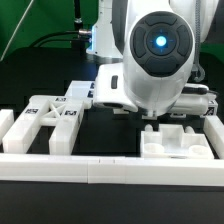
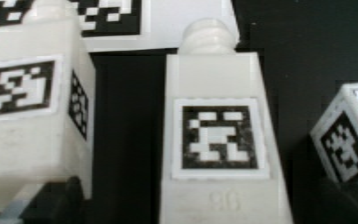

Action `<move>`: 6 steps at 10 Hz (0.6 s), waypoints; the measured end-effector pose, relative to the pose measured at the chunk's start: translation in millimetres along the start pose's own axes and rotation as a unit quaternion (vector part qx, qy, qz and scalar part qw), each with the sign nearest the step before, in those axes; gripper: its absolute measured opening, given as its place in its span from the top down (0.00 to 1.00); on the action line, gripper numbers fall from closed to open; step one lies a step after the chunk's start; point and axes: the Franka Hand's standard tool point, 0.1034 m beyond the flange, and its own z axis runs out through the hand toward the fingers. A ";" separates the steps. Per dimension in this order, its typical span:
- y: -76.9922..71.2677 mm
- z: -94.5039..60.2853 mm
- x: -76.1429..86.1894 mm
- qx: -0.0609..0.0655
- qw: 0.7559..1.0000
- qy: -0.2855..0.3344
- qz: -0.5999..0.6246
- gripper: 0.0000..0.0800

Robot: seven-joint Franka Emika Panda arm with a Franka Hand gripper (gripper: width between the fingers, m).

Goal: Assemble chair

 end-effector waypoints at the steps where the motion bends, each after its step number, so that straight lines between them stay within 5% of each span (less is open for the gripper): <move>1: 0.1 1.9 -0.6 0.000 1.000 -0.002 0.000 0.19; 2: 0.2 1.9 -0.5 -0.001 1.000 -0.002 0.000 0.31; 3: 0.1 1.6 -0.3 -0.001 1.000 -0.001 0.000 0.31; 5: 0.4 1.3 -0.2 0.000 1.000 -0.001 -0.001 0.65; 6: 0.3 1.3 -0.2 0.000 1.000 -0.001 -0.001 0.65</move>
Offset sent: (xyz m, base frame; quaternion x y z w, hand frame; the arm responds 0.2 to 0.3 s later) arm 0.0035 0.0005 0.0024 -0.0121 0.0025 -0.0036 0.9999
